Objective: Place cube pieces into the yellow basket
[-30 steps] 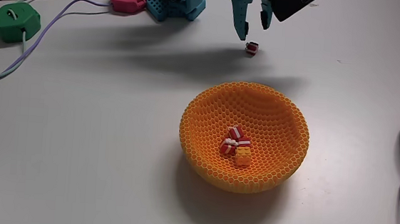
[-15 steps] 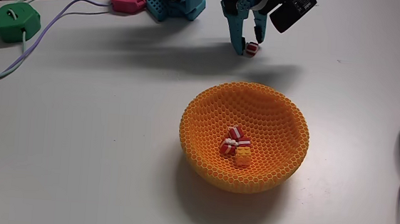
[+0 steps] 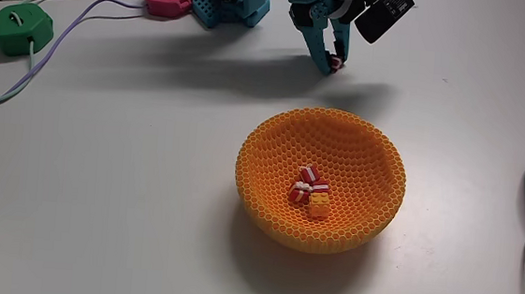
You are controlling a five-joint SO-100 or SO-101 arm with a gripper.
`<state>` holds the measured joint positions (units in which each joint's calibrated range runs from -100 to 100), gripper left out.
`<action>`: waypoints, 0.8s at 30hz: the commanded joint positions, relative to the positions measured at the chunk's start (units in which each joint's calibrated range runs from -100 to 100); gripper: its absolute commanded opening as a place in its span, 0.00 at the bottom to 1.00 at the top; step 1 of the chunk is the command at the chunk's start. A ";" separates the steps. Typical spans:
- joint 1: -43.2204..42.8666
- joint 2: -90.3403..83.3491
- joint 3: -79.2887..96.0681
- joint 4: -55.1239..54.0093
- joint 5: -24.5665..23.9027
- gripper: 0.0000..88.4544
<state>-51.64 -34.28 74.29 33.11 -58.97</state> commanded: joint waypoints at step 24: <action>34.31 21.69 -56.90 -2.36 21.93 0.11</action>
<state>-18.67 -13.63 17.73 36.66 -36.80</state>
